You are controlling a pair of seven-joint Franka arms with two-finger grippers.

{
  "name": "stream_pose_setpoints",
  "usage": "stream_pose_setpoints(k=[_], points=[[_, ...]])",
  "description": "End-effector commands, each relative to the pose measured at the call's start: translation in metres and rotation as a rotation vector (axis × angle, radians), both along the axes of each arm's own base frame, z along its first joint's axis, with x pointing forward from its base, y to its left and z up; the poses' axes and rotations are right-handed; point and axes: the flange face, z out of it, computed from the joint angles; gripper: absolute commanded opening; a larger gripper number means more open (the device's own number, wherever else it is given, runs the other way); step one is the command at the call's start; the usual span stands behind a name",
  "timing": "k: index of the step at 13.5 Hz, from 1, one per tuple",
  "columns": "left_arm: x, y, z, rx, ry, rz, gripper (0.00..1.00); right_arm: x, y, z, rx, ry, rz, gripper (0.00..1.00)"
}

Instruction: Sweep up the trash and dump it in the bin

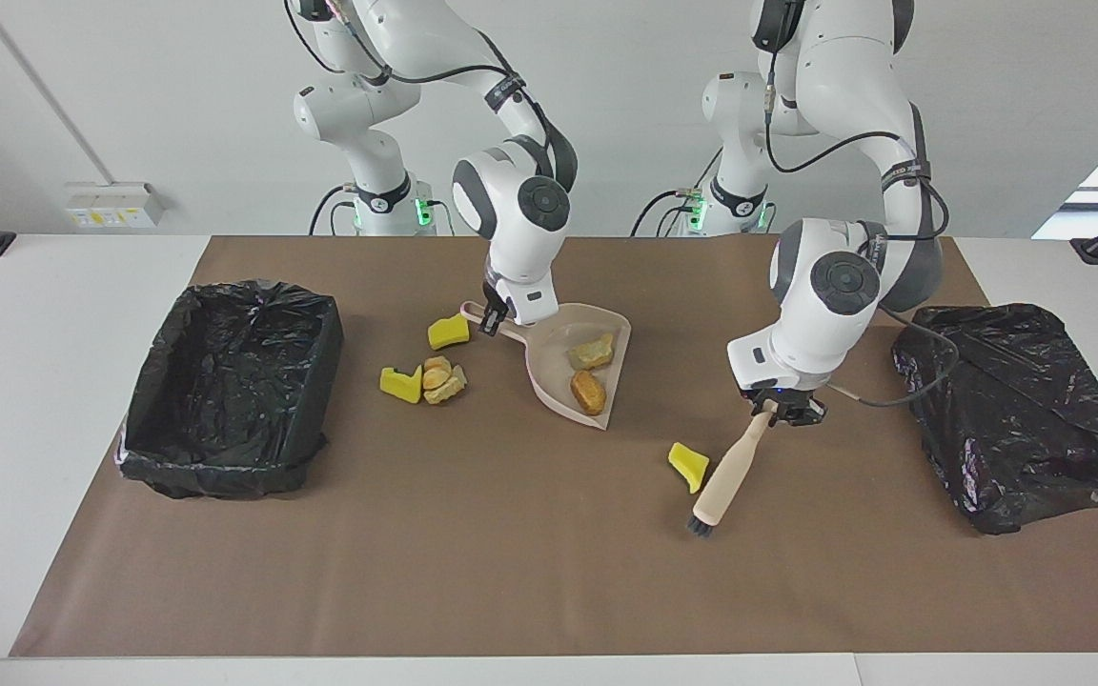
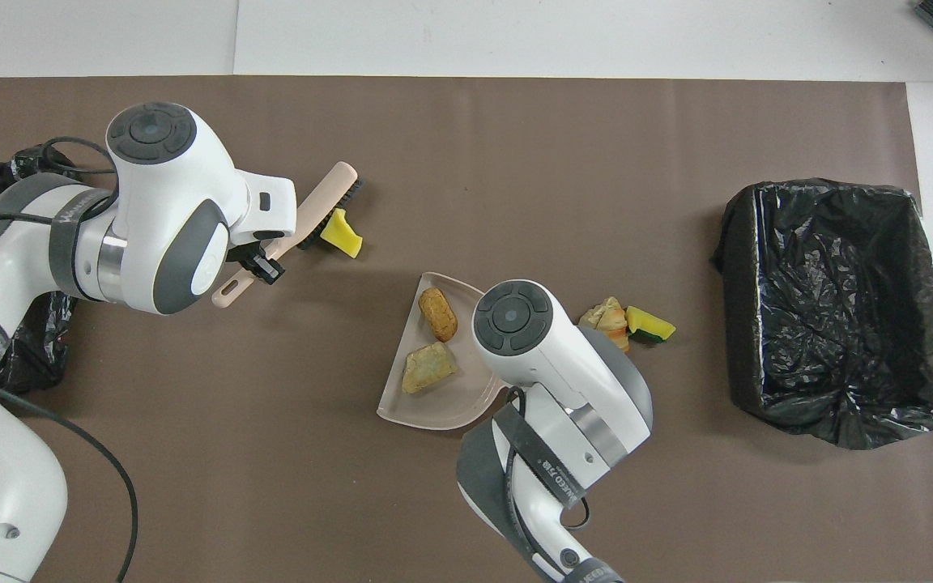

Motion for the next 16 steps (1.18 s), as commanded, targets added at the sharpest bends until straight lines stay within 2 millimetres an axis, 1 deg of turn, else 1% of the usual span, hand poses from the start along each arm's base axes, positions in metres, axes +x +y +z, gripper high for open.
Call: stream_pose_setpoints(k=[1,2,3,6,8,10,12,14,15,16], points=[[-0.033,-0.014,0.002,0.033,0.075,-0.053,0.00,-0.007,-0.002,0.004,0.006,0.001,-0.025,0.00],[-0.049,-0.026,0.002,0.045,0.099,-0.072,0.00,-0.007,-0.002,0.004,0.006,0.001,-0.023,0.00],[-0.064,-0.032,-0.001,0.047,0.125,-0.081,0.00,-0.007,-0.002,0.004,0.006,0.001,-0.025,0.00],[-0.115,-0.054,0.002,0.030,0.166,-0.114,0.00,-0.007,-0.002,0.004,0.005,0.002,-0.025,0.00],[-0.141,-0.073,0.002,0.058,0.174,-0.105,0.00,-0.007,-0.002,0.004,0.005,0.002,-0.025,0.00],[-0.158,-0.086,0.003,0.080,0.191,-0.103,0.00,-0.007,-0.002,0.004,0.005,0.002,-0.025,0.00],[-0.173,-0.103,0.007,0.109,0.198,-0.086,0.00,-0.007,-0.002,0.004,0.005,0.002,-0.025,0.00],[-0.189,-0.121,0.019,0.130,0.180,-0.054,0.00,-0.007,-0.002,0.004,0.005,0.003,-0.022,0.00],[-0.195,-0.129,0.022,0.119,0.180,-0.026,0.00,-0.007,-0.002,0.003,0.005,0.003,-0.022,0.00],[-0.195,-0.130,0.024,0.108,0.184,0.008,0.00,-0.007,-0.002,0.004,0.005,0.004,-0.020,0.00]])
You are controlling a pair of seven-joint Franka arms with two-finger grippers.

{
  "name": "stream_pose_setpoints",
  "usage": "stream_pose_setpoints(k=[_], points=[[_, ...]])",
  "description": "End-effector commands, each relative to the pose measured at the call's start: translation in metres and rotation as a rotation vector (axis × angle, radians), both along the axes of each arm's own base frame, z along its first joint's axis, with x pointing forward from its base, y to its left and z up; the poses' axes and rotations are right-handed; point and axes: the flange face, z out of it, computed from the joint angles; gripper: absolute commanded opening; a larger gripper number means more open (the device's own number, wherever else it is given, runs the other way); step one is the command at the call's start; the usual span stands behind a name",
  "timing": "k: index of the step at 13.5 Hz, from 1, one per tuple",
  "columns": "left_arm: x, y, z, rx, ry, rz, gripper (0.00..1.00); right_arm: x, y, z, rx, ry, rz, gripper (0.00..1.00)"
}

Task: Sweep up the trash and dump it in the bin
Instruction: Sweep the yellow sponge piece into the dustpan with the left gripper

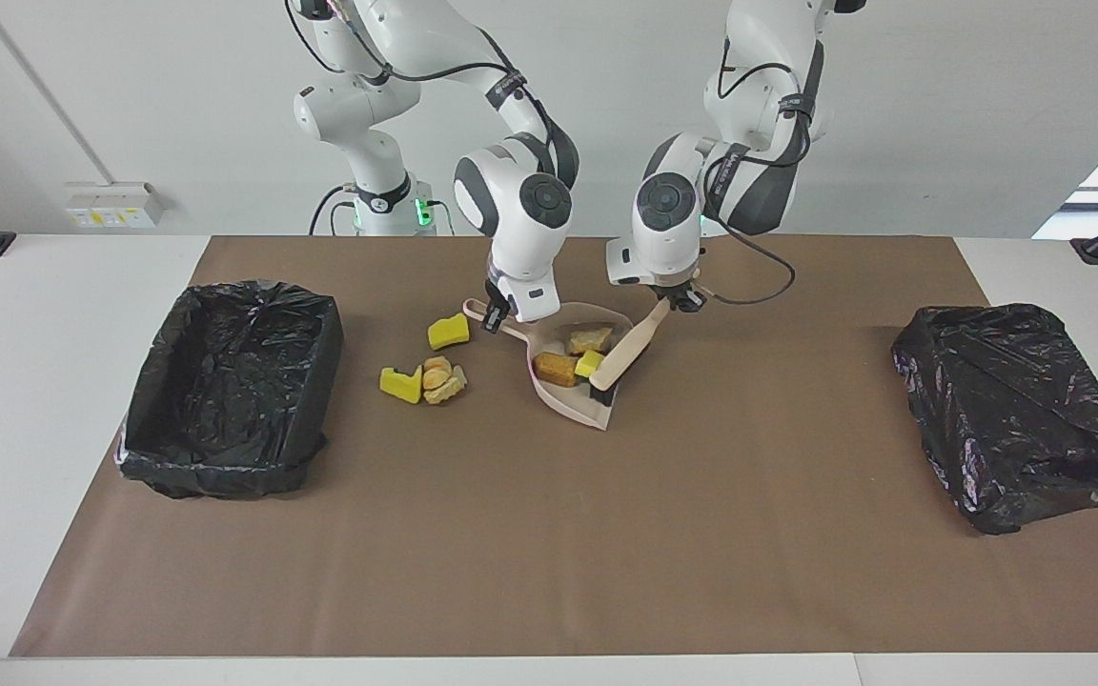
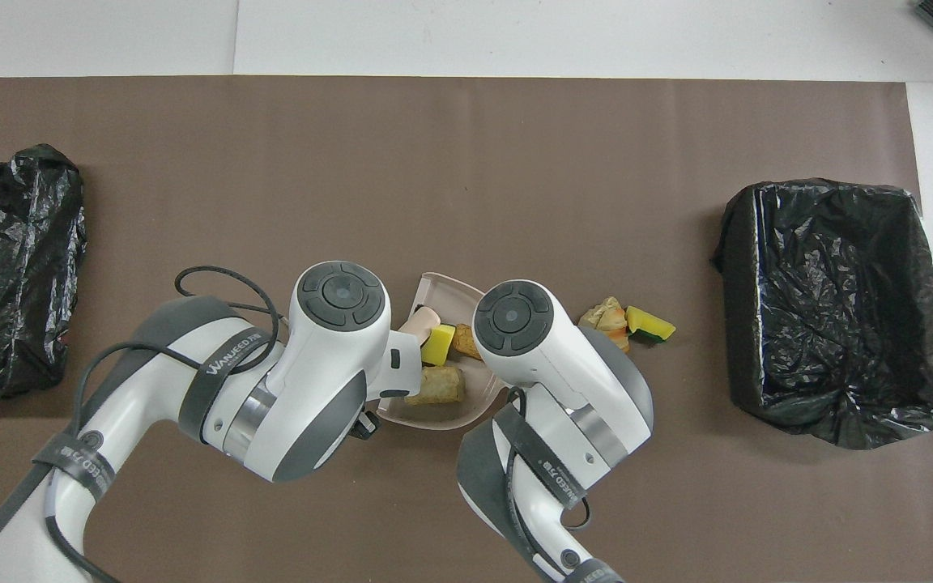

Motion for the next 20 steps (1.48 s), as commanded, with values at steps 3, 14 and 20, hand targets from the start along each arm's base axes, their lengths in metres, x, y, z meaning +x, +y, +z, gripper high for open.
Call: stream_pose_setpoints(k=[3,14,20], points=[[0.002,0.017,0.015,0.011,-0.031,0.194,0.00,-0.005,-0.003,0.004,0.007,0.004,-0.015,0.00],[0.002,0.057,0.056,0.010,-0.114,0.404,0.00,-0.003,-0.004,0.003,0.009,0.002,-0.017,0.00],[-0.012,0.008,0.053,-0.134,-0.113,0.383,0.00,-0.003,-0.004,0.002,0.008,0.003,-0.018,0.00]])
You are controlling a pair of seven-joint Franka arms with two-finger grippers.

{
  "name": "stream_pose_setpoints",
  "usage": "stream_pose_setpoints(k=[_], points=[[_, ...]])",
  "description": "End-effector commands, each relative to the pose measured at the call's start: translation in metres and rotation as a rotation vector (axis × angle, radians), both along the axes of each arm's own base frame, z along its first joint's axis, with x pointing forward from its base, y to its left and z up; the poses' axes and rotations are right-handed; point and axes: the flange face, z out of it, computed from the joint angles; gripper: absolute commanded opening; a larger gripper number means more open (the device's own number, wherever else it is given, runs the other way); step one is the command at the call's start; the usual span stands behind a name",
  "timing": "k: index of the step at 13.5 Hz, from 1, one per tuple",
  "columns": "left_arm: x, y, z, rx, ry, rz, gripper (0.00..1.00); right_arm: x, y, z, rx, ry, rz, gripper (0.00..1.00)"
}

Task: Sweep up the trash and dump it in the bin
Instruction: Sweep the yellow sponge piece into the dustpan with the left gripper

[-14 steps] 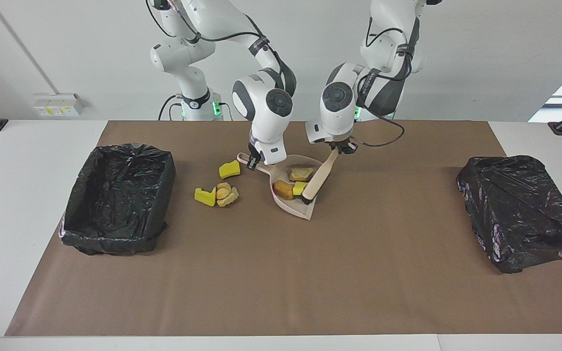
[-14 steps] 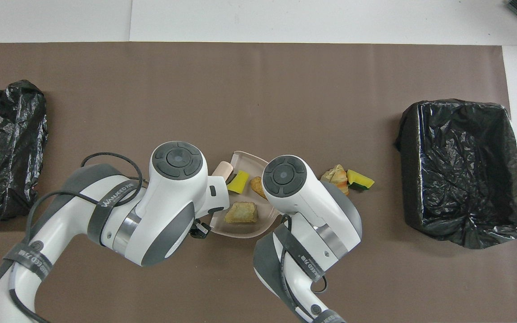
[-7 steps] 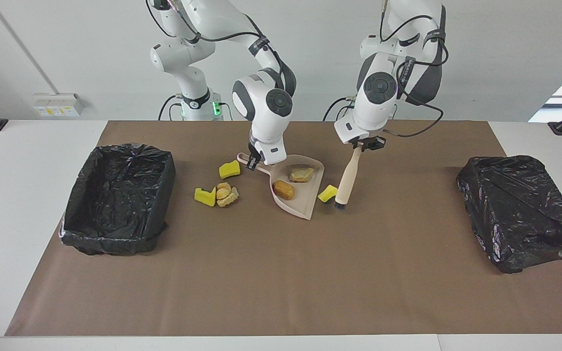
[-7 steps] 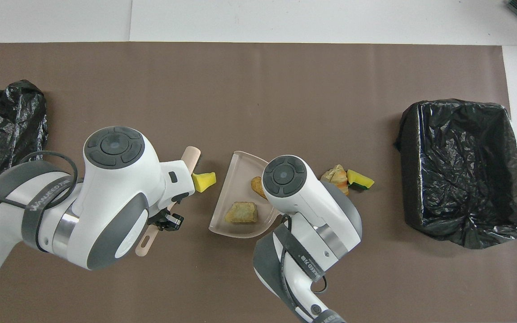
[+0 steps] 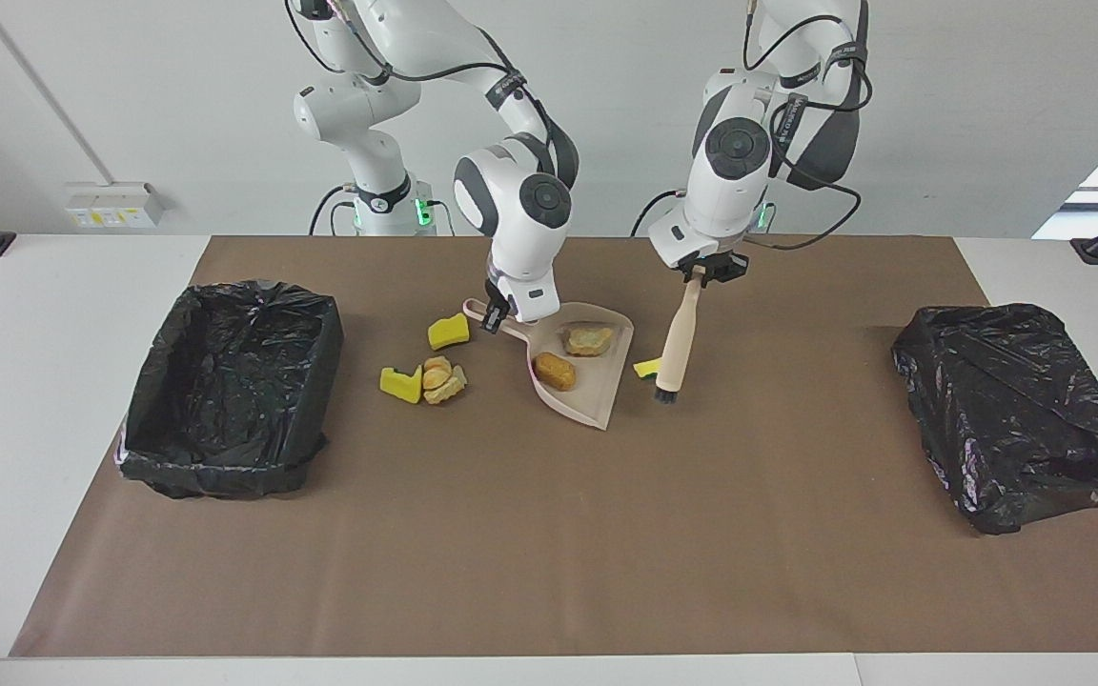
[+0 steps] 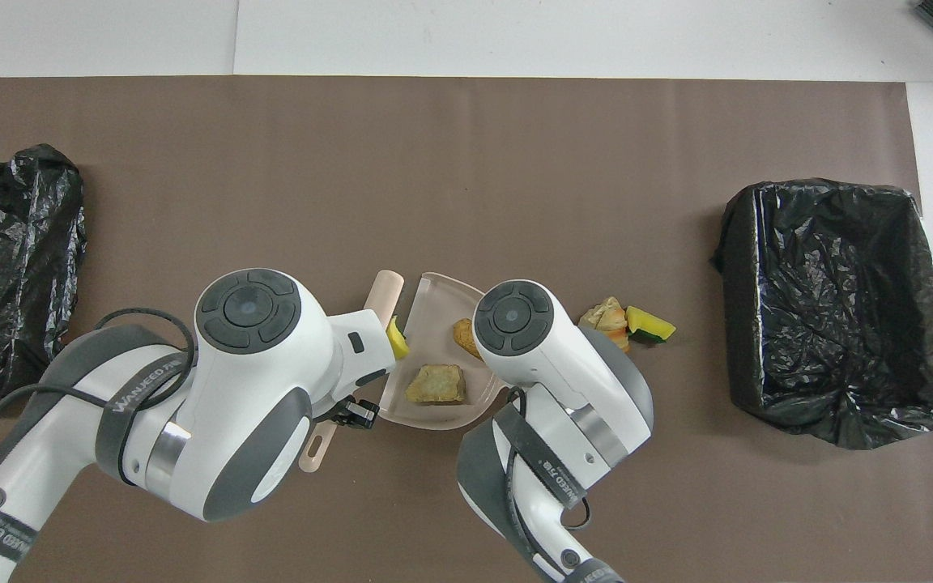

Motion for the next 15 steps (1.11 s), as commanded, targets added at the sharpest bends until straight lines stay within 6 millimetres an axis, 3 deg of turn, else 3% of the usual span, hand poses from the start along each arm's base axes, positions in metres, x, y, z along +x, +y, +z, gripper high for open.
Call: stream_pose_setpoints(k=[1,4,6,10,15], points=[[-0.009,-0.018,0.008,-0.091,0.009,0.034,0.00,-0.003,-0.004,0.002,0.008,0.003,-0.018,0.00],[-0.011,-0.038,0.008,-0.162,-0.022,0.049,0.00,-0.003,-0.004,0.002,0.008,0.003,-0.018,0.00],[-0.007,-0.052,-0.007,-0.197,-0.027,0.069,0.00,-0.003,-0.004,0.002,0.007,0.004,-0.018,0.00],[0.008,-0.055,-0.035,-0.195,-0.029,0.082,0.00,-0.003,-0.004,0.002,0.007,0.004,-0.018,0.00],[0.038,-0.074,-0.026,-0.249,-0.112,0.103,0.00,-0.003,-0.004,0.002,0.008,0.003,-0.016,0.00]])
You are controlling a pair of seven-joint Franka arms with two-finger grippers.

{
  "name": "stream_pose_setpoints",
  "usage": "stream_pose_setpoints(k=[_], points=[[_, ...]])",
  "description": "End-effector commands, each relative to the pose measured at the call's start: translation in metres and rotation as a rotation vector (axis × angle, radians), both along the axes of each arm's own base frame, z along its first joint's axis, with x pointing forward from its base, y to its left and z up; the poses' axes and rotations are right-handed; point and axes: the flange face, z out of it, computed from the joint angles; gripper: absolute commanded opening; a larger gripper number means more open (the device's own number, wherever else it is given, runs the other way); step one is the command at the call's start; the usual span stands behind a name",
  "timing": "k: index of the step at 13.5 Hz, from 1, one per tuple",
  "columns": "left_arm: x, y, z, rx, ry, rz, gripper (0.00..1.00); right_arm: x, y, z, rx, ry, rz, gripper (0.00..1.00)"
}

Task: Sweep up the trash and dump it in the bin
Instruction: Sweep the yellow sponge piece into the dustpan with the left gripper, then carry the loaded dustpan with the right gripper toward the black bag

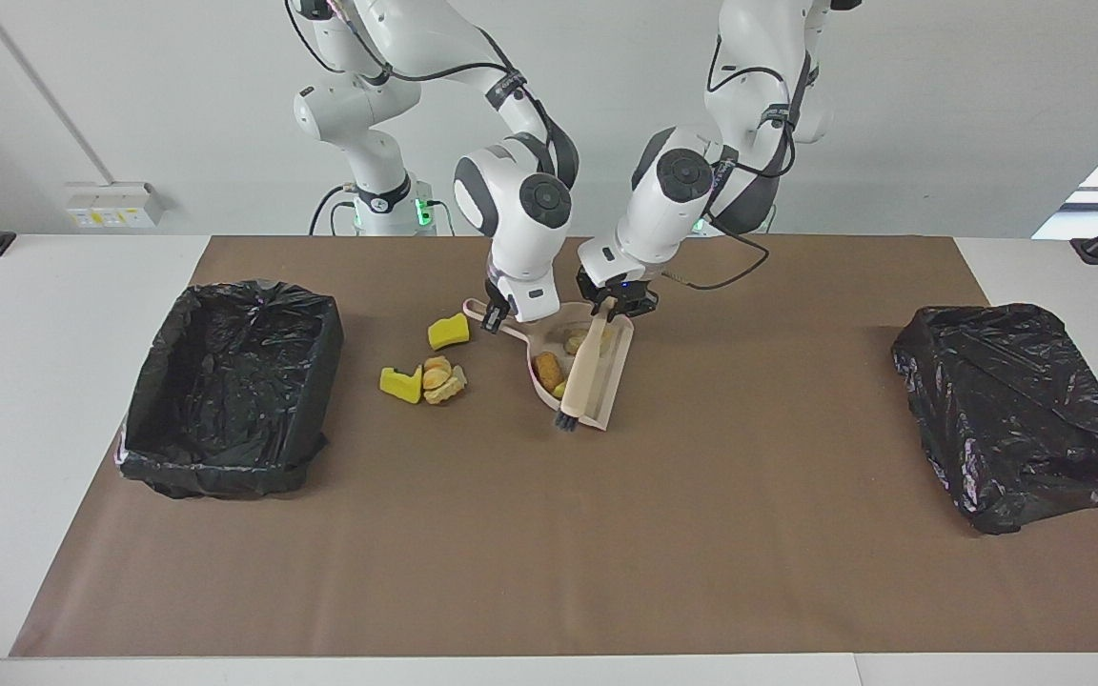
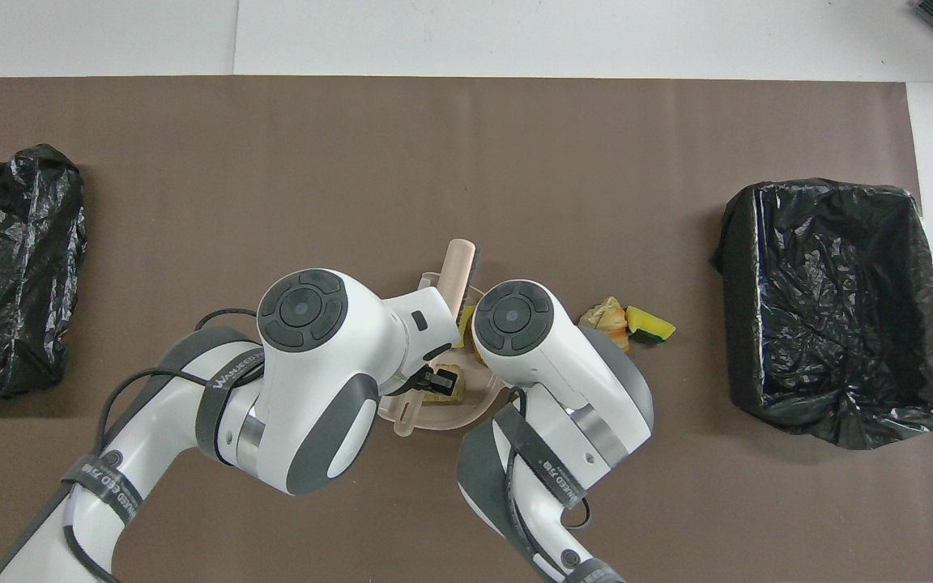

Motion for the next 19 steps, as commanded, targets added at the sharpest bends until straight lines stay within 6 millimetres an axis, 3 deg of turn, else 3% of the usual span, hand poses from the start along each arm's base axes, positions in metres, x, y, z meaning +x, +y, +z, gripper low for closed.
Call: stream_pose_setpoints(k=[1,6,8,10,12,15,19], points=[[0.018,-0.014,0.003,-0.037,-0.035,0.026,0.00,-0.003,-0.004,0.002,0.008,0.003,-0.016,0.00],[0.028,-0.023,0.005,-0.037,-0.028,0.036,0.00,-0.003,-0.004,0.003,0.008,0.003,-0.016,0.00],[0.023,-0.009,0.006,0.009,0.035,0.036,0.00,-0.001,-0.006,0.005,0.010,0.001,-0.020,0.00],[0.019,0.014,0.022,0.034,0.076,0.055,0.00,0.004,-0.015,0.013,0.019,0.006,-0.004,0.00],[0.008,0.039,0.038,0.103,0.067,0.043,0.00,0.012,-0.031,0.026,0.040,0.005,0.019,0.00],[-0.018,0.064,0.055,0.172,0.075,0.180,0.00,0.019,-0.059,0.049,0.057,0.012,0.036,0.00],[-0.061,0.073,0.051,0.219,0.094,0.275,0.00,0.038,-0.135,0.112,0.099,-0.009,0.014,0.00]])
